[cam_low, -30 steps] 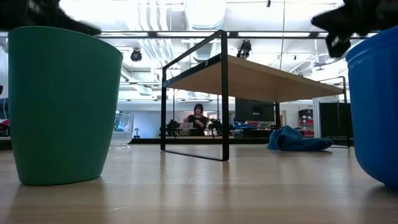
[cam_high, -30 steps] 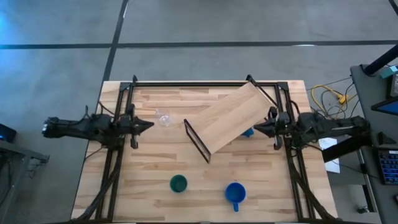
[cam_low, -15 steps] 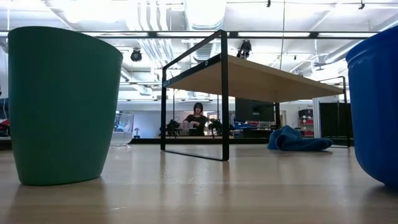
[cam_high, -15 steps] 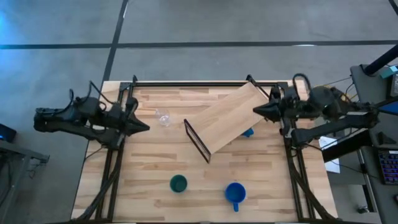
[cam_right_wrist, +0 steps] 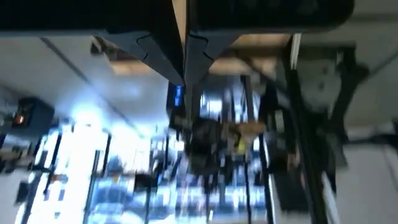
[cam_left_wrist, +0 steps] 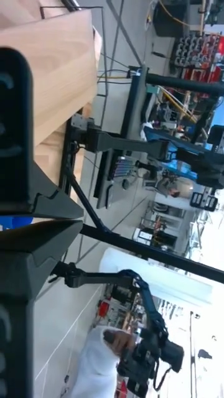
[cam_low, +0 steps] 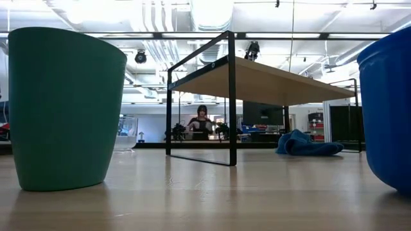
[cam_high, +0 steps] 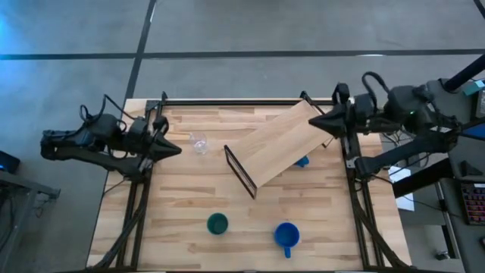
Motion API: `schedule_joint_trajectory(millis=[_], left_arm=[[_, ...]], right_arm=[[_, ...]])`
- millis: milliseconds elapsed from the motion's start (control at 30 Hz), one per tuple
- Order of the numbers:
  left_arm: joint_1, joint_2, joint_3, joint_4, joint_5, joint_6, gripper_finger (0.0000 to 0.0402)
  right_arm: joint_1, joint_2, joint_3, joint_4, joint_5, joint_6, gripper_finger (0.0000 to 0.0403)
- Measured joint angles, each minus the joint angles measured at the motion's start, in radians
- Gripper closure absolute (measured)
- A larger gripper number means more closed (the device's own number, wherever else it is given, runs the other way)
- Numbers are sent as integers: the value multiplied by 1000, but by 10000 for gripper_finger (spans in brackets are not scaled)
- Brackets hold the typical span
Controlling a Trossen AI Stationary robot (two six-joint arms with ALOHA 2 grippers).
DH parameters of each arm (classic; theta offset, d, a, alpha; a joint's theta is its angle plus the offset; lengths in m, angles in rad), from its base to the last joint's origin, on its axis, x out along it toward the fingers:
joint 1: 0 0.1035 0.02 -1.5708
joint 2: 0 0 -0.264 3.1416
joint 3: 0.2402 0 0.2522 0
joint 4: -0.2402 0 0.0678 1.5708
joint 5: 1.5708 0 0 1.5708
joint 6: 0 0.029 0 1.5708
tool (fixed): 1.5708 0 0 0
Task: Stack small to large cups/mugs on shelf
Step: Put the green cup on the shelf
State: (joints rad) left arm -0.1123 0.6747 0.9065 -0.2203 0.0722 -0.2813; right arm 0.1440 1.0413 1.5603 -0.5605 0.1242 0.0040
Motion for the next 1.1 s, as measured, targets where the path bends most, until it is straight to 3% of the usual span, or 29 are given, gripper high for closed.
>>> schedule_joint_trajectory(millis=[167, 367, 600, 833, 967, 1100], left_arm=[[0, 103, 77, -78, -36, 49, 400], [1, 233, 183, -113, -213, 57, 400], [4, 299, 249, -109, -338, 157, 400], [16, 306, 256, -111, -357, 158, 400], [16, 289, 254, -119, -358, 157, 400], [17, 270, 254, -134, -358, 157, 400]], right_arm=[[0, 24, 62, -280, 0, 202, 394], [0, 44, 80, -578, 0, 314, 394], [0, 97, 62, -615, 0, 193, 394], [0, 207, 78, -618, 19, 18, 385], [0, 280, 101, -647, 64, 16, 360], [0, 363, 150, -790, 78, 89, 329]])
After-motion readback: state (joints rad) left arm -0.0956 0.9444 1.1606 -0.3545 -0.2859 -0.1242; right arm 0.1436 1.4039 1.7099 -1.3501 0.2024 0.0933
